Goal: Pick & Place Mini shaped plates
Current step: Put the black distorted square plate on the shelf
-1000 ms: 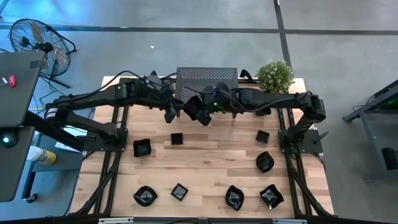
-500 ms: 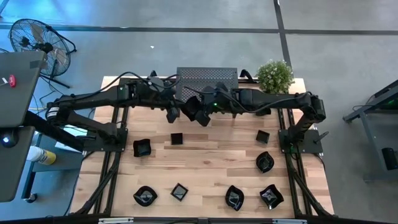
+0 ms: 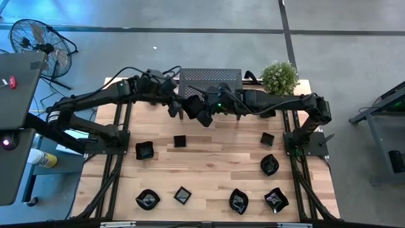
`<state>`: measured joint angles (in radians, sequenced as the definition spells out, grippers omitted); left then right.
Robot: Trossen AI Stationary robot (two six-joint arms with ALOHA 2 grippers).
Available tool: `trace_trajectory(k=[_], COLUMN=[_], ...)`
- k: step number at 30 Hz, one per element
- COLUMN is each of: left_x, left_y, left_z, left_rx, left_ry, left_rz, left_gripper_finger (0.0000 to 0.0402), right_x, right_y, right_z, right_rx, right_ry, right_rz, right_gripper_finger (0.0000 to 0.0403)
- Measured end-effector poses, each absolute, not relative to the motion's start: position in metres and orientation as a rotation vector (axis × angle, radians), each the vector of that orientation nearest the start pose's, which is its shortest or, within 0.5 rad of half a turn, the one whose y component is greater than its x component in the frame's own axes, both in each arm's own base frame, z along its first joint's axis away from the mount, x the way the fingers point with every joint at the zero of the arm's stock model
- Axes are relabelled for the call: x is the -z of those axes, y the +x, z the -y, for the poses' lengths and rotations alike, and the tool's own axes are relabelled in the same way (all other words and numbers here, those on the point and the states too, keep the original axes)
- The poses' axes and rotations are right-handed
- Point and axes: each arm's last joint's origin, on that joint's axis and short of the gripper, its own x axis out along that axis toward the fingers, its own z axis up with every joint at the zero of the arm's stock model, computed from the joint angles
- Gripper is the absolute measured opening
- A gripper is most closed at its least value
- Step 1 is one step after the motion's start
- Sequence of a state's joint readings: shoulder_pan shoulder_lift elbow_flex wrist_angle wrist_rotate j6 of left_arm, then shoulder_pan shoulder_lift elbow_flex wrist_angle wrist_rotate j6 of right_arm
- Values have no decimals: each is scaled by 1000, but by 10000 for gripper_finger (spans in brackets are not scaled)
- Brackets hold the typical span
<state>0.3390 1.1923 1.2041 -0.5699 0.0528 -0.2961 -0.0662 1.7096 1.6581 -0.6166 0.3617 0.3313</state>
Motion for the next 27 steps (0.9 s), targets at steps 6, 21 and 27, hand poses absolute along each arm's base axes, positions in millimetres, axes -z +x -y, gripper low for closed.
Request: trace_trajectory(k=[6, 21, 27], left_x=[-360, -359, -359], left_y=[227, 206, 205], left_z=[-102, -140, -136], left_rx=[-410, -402, -312], left_ry=[-433, -475, -483], left_rz=[-493, -480, -495], left_gripper_finger=[0, 9, 2], right_x=[-354, -354, -361], right_y=[376, 373, 361], right_z=[40, 66, 64], right_rx=[563, 524, 475], right_ry=[230, 292, 302], right_rz=[-576, -587, -631], right_gripper_finger=[25, 61, 5])
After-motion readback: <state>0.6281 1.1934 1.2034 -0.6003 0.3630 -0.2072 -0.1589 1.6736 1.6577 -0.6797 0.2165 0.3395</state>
